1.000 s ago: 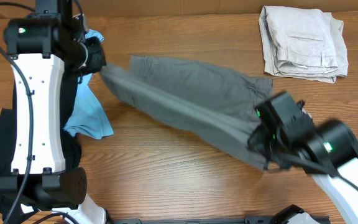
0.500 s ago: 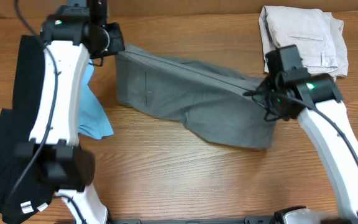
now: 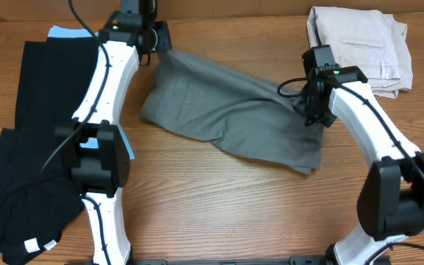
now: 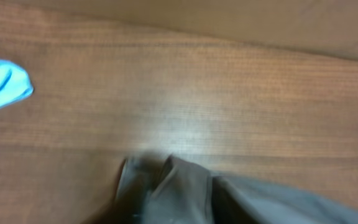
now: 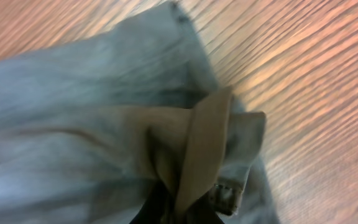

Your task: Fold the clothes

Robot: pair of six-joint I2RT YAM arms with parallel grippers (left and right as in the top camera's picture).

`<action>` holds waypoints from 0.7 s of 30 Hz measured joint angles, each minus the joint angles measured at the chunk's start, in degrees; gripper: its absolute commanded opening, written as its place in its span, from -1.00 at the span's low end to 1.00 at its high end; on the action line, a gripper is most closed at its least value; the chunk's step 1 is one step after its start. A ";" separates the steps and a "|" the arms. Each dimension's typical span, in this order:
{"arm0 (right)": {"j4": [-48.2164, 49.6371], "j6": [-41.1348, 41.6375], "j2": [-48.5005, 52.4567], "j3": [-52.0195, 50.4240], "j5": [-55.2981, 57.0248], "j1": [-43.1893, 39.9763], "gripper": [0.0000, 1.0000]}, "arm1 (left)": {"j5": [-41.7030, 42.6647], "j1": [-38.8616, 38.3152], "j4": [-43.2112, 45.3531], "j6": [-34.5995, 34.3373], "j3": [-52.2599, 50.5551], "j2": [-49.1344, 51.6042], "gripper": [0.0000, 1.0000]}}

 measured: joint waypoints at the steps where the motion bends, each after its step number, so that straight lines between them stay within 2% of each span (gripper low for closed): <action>1: 0.63 0.00 0.68 -0.02 0.28 -0.57 0.14 | -0.55 -0.37 1.36 0.20 0.00 0.46 1.00; 2: 1.40 -0.13 1.33 -0.02 0.63 -1.22 0.61 | -0.92 -0.72 2.36 0.31 0.00 0.83 1.00; 3: 2.10 -0.15 1.79 -0.02 0.96 -1.81 0.98 | -1.27 -1.07 3.54 0.55 0.00 1.20 1.00; 8: 3.96 -1.29 2.19 0.09 1.07 -4.79 1.00 | -2.03 -2.03 3.15 2.49 0.31 1.77 1.00; 14: -4.26 -9.49 2.14 5.88 -8.00 -8.37 0.99 | -0.61 -1.14 -14.67 5.03 9.35 1.90 1.00; 15: -5.49 -11.13 1.97 7.30 -9.64 -8.39 0.94 | -0.09 -0.72 -16.39 6.12 10.78 1.88 0.95; 18: -7.61 -14.95 1.29 9.70 -13.57 -7.41 0.85 | 1.60 0.42 -21.79 9.75 12.72 1.81 0.60; 21: -9.03 -16.74 0.66 9.77 -15.76 -5.22 0.85 | 2.14 1.27 -24.11 13.18 11.76 1.81 0.56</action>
